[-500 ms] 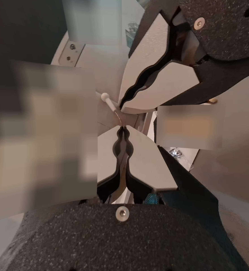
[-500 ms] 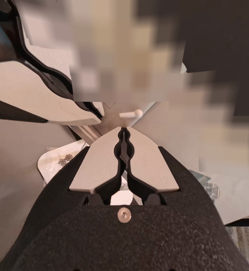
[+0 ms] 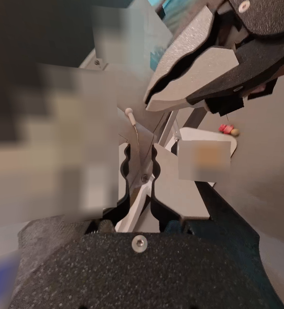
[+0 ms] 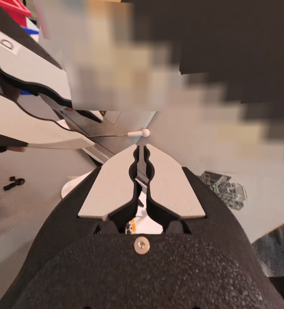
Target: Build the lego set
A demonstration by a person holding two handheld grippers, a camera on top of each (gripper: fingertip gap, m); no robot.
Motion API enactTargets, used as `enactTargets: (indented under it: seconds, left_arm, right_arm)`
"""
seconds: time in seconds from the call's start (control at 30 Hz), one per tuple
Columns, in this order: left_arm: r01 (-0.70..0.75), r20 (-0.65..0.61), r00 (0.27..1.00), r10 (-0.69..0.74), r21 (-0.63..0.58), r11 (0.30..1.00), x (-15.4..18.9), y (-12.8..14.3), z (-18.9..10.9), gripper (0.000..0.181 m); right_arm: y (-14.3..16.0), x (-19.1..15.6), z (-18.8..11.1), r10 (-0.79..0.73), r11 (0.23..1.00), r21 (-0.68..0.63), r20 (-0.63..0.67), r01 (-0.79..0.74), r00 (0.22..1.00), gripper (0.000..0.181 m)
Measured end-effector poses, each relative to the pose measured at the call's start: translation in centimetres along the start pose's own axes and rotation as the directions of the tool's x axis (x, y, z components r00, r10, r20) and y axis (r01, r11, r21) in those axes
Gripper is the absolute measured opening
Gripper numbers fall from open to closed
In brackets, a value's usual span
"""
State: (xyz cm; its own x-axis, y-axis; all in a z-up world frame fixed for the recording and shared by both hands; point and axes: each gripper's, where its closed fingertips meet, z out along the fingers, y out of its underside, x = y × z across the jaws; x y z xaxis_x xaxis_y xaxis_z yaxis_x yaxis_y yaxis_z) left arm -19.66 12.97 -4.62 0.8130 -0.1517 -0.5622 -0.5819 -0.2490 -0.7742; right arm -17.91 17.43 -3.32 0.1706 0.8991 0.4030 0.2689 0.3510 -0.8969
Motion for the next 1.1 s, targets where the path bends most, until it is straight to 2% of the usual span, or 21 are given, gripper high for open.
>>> enactTargets:
  seconds: [0.13, 0.27, 0.47, 0.63, 0.77, 0.87, 1.1]
  left_arm:
    - [0.184, 0.072, 0.978, -0.195, 0.137, 0.973, -0.5, -0.5, -3.0, 0.021]
    - [0.334, 0.097, 0.924, -0.371, 0.273, 0.902, -0.6, -0.2, -5.5, 0.015]
    - [0.386, 0.19, 0.847, -0.496, 0.422, 0.82, -1.4, 1.2, -8.5, 0.0]
    - [0.446, 0.244, 0.774, -0.585, 0.447, 0.775, -2.1, 3.2, -10.1, 0.0]
    - [0.5, 0.271, 0.721, -0.638, 0.433, 0.75, -3.0, 5.0, -10.0, 0.0]
    - [0.511, 0.308, 0.694, -0.651, 0.427, 0.746, -4.1, 5.7, -9.9, 0.0]
    - [0.483, 0.403, 0.612, -0.681, 0.491, 0.725, -9.2, 2.9, -9.9, 0.0]
  right_arm:
    - [-0.2, 0.4, -2.8, 0.076, 0.996, 0.055, -0.001, -0.075, 0.997, 0.005]
    - [-0.6, 0.8, -5.9, 0.136, 0.985, 0.114, -0.02, -0.133, 0.99, 0.006]
    - [-1.0, 1.5, -10.7, 0.28, 0.935, 0.256, -0.099, -0.247, 0.955, 0.008]
    - [1.5, 1.7, -13.7, 0.33, 0.909, 0.353, -0.279, -0.224, 0.902, 0.002]
    - [2.7, 1.7, -13.1, 0.279, 0.932, 0.317, -0.319, -0.176, 0.906, 0.0]
    - [3.4, 1.4, -12.5, 0.284, 0.932, 0.306, -0.286, -0.194, 0.915, 0.0]
    - [5.2, 1.7, -11.7, 0.31, 0.933, 0.27, -0.263, -0.239, 0.914, 0.0]
